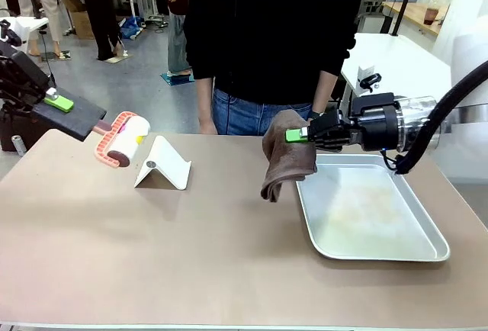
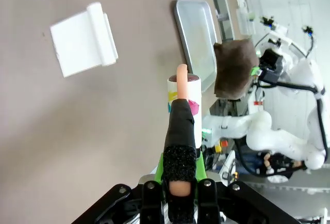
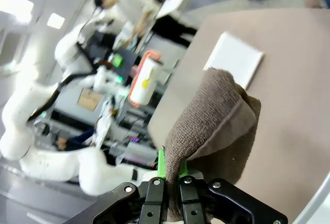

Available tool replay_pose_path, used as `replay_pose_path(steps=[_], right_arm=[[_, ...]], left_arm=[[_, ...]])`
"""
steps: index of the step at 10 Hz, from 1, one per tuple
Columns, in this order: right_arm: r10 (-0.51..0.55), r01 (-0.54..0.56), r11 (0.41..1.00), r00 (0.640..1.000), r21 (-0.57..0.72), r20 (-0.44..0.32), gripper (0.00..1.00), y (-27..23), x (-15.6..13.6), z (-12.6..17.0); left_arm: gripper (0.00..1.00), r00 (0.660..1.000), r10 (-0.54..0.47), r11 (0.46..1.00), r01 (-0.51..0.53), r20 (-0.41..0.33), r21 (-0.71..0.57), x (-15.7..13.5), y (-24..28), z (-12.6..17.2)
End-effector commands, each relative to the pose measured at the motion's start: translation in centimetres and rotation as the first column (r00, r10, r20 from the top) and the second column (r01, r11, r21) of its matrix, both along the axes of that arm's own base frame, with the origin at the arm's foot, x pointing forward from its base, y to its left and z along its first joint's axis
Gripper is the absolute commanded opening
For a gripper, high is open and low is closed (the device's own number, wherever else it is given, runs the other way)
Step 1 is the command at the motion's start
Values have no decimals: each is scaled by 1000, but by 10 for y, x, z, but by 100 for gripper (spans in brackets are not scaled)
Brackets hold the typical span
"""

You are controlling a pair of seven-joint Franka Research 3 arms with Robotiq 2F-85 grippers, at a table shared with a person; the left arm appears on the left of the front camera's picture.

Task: Clean the surface of the table.
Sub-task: Return the Lint Roller and towel to their original positions.

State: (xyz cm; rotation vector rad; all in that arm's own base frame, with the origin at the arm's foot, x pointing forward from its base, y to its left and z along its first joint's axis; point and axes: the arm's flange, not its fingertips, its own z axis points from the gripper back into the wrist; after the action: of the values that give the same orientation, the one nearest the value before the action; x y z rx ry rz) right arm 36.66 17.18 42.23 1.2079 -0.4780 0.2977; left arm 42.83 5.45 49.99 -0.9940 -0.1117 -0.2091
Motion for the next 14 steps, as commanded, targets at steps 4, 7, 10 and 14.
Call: replay_pose_path(steps=[4, 7, 10, 14], right_arm=[[-173, 171, 985, 982, -37, -79, 7, 78, 41, -34], [-48, 36, 997, 985, -75, -165, 7, 107, 52, -55], [66, -98, 986, 974, -138, -218, 7, 121, 58, -80], [2, -60, 950, 982, -305, -189, 7, 116, 67, -90]], left_arm=[[23, 967, 251, 968, -250, -48, 35, 28, -59, -5], [23, 974, 227, 968, -223, -21, 112, 54, -76, -28], [23, 985, 170, 973, -166, -10, 162, 66, -91, -41], [23, 993, 118, 965, -110, -17, 237, 83, -110, -53]])
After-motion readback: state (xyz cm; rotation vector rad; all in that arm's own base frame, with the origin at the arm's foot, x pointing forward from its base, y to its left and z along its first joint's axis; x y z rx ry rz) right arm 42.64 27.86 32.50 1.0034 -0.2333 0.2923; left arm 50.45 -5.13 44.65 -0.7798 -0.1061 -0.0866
